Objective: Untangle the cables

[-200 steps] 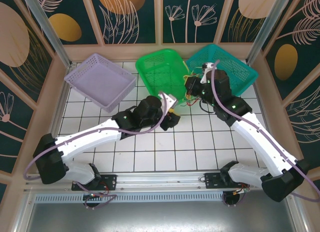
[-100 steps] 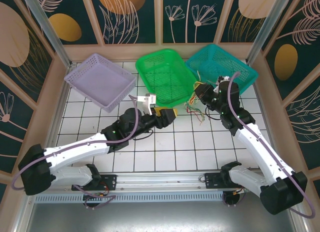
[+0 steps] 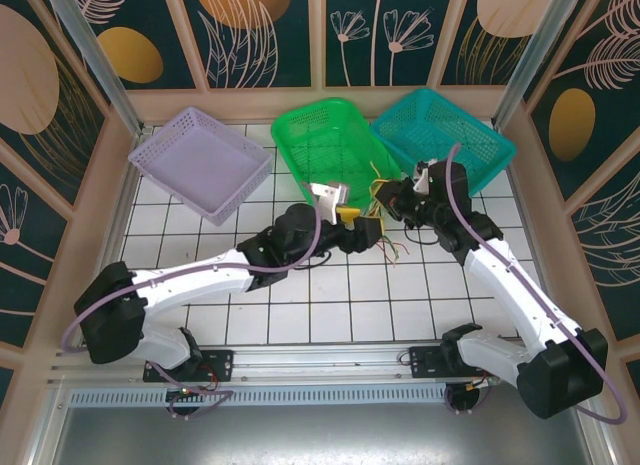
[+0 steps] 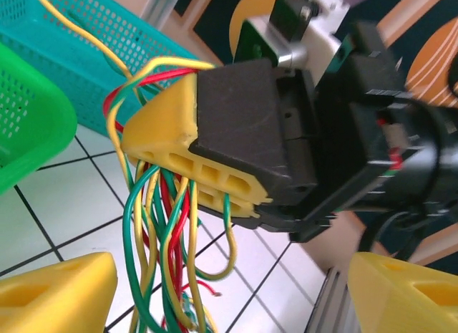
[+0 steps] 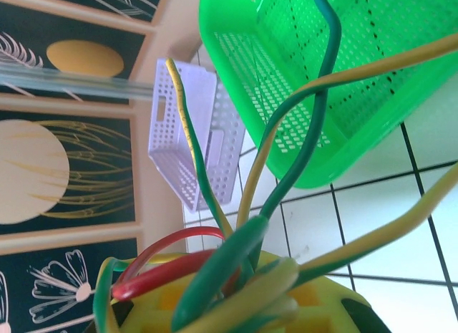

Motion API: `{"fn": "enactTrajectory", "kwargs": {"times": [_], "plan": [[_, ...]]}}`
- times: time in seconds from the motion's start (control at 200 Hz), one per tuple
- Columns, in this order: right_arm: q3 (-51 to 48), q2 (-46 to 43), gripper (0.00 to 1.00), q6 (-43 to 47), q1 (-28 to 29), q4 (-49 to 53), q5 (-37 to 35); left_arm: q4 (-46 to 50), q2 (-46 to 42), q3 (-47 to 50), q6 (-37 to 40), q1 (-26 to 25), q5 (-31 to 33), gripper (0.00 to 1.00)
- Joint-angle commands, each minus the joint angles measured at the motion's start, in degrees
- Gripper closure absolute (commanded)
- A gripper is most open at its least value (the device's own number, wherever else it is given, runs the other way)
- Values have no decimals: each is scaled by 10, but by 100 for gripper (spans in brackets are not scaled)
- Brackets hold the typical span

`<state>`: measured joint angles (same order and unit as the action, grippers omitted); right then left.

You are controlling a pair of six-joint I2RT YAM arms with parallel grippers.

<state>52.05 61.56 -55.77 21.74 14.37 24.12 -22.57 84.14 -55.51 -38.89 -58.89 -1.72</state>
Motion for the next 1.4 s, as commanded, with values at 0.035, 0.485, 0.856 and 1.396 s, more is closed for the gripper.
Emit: {"fn": "enactTrajectory", "kwargs": {"times": [0.035,0.485,0.856,1.396], "plan": [[33,-1,100,20,0,23,40,57,31,-48,59,-1,-10,25],[81,22,100,67,-21,90,72,57,44,-30,68,-1,17,100],[95,15,100,122,-64,112,83,47,29,-10,56,-1,-66,68],[112,32,100,119,-64,144,104,71,57,-45,64,-1,-39,42]]}}
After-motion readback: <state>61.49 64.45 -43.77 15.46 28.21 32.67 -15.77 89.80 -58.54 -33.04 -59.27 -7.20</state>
